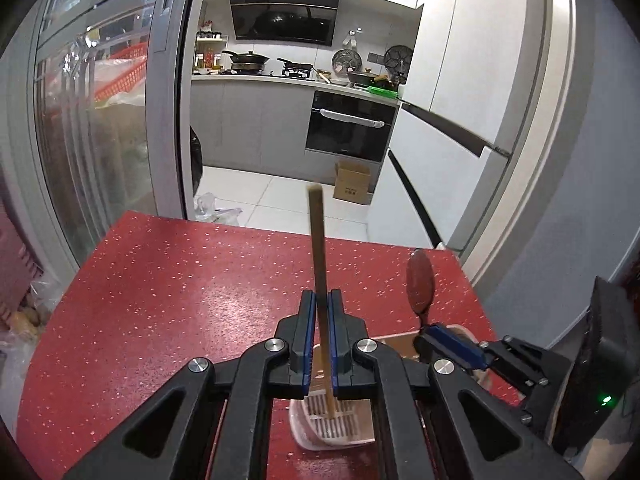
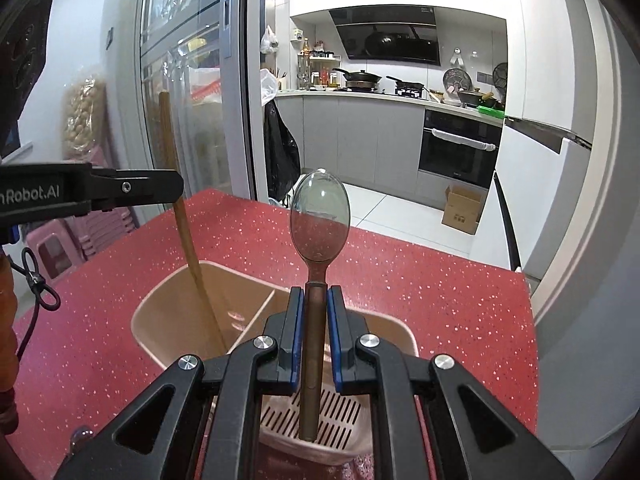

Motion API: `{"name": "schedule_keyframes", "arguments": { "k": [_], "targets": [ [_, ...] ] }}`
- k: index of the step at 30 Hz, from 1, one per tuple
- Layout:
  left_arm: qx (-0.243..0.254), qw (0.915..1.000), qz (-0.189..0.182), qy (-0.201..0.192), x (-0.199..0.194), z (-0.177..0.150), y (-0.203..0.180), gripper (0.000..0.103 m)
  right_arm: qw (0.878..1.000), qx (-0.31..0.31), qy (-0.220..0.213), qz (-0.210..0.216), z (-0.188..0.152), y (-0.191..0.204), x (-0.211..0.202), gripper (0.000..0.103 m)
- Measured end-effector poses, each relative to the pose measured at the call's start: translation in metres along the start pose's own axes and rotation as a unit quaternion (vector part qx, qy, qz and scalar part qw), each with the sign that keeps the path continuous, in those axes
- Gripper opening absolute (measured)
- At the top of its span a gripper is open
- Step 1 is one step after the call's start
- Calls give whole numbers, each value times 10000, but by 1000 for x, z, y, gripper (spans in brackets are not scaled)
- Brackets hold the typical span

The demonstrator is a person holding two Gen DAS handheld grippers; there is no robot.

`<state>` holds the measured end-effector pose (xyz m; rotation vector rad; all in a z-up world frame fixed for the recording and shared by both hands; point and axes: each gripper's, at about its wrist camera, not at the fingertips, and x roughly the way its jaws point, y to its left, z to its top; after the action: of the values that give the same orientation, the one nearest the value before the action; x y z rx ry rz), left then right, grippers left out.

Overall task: Organize utensils
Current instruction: 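Carry the chopstick and spoon to the beige holder and drop both in, then move both open grippers back over the remaining utensils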

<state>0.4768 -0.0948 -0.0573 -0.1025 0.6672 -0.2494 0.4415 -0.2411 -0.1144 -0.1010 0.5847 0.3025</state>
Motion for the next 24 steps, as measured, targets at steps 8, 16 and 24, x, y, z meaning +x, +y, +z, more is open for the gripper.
{"name": "schedule_keyframes", "arguments": {
  "k": [8, 16, 24],
  "targets": [
    [163, 9993, 205, 252, 8, -21, 2, 33, 9998, 36, 171, 94, -6, 1, 3, 13],
    [-87, 9986, 305, 416, -7, -38, 13, 33, 9987, 321, 292, 273, -3, -5, -1, 36],
    [-14, 9984, 417, 373, -45, -70, 15, 33, 9981, 504, 147, 315, -4, -1, -48, 59]
  ]
}}
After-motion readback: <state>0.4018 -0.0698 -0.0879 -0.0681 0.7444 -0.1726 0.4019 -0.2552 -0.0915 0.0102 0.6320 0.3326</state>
